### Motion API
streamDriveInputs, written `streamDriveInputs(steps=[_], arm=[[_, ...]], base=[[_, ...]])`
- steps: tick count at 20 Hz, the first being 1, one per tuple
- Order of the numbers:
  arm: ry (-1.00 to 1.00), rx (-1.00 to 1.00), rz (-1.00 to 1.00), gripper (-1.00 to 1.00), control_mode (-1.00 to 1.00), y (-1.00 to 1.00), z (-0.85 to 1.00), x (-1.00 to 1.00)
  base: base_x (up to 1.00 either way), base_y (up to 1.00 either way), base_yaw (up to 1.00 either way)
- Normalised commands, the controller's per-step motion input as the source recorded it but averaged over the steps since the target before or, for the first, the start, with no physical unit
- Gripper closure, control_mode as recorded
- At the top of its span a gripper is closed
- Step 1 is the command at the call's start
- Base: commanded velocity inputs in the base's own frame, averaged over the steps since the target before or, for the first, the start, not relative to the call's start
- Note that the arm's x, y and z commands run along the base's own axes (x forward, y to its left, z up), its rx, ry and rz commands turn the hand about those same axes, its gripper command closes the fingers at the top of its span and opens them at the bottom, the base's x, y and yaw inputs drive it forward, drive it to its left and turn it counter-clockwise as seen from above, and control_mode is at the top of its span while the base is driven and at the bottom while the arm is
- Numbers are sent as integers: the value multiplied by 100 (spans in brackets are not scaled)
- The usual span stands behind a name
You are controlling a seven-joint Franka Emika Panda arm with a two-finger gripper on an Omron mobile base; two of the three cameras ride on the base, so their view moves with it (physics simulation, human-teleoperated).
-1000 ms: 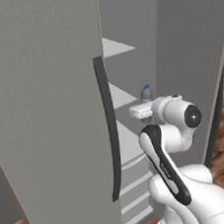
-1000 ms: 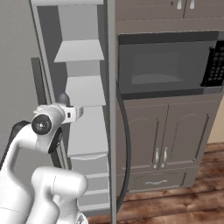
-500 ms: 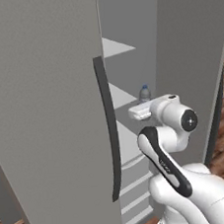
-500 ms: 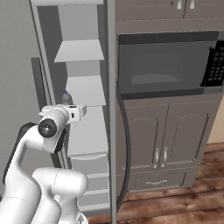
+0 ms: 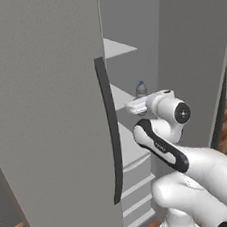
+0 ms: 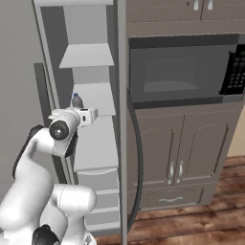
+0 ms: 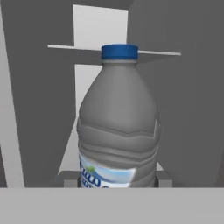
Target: Take the bottled waters from the counter and place them in the freezer to freeze. Close the freezer door after placing the bottles.
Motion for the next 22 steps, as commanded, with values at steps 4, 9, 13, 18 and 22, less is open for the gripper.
streamDriveInputs(steps=[4, 9, 13, 18, 22], arm=[[-2, 0, 6, 100, -100, 0, 0, 60], [-1, 0, 6, 100, -100, 1, -1, 42], [0, 0, 6, 100, -100, 9, 0, 32], [0, 1, 5, 100, -100, 15, 0, 33], [0, 0, 2, 100, -100, 0, 0, 32]], base=[[0, 0, 0], [0, 0, 0], [0, 0, 0], [0, 0, 0], [0, 0, 0]])
